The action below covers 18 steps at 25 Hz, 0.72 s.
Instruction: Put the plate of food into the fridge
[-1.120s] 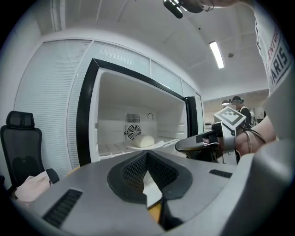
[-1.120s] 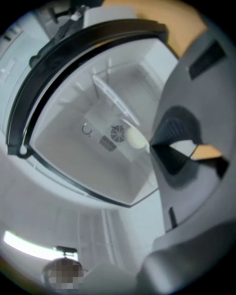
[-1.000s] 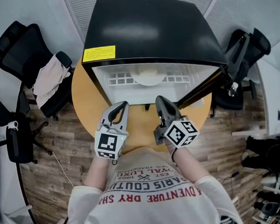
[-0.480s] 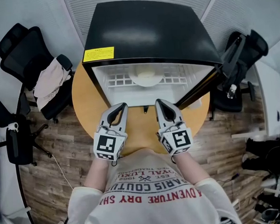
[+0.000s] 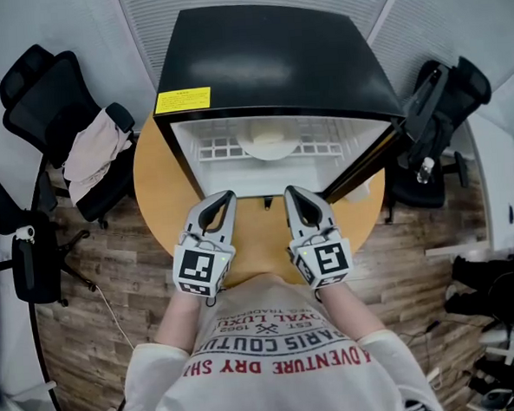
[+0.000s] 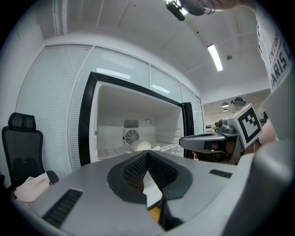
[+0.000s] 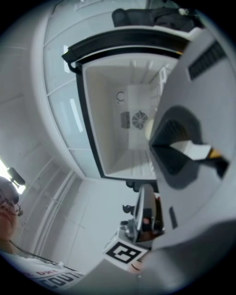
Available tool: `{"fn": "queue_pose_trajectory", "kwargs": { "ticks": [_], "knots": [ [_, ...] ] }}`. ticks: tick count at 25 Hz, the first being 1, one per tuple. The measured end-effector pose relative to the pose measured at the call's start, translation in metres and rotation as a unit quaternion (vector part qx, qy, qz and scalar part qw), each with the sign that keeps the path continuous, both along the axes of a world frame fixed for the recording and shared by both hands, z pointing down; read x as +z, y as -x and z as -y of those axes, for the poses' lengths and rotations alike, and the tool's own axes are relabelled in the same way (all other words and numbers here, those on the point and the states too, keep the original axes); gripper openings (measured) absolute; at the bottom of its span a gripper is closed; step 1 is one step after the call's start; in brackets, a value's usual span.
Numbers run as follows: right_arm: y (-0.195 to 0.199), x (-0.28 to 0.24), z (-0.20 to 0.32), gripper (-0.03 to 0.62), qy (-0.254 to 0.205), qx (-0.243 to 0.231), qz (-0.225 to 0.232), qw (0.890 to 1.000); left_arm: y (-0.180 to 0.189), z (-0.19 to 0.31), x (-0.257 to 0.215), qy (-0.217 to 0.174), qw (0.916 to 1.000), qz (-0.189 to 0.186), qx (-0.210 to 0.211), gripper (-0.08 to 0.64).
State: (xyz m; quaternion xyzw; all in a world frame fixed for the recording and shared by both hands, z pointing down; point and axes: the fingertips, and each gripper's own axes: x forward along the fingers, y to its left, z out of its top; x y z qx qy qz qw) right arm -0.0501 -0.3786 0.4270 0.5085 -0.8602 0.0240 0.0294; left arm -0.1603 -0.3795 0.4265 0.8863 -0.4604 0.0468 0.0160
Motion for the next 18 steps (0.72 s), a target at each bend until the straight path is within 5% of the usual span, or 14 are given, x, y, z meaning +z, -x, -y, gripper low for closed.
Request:
{"fn": "queue_pose_trajectory", "kwargs": {
  "ticks": [18],
  "knots": [
    [0.0037,-0.0025,0.0021,0.027,0.008,0.012,-0.005,1.0,0.0016,0.0012,-0.0006,0.003,1.0,0.003,0.001,0.032]
  ]
}}
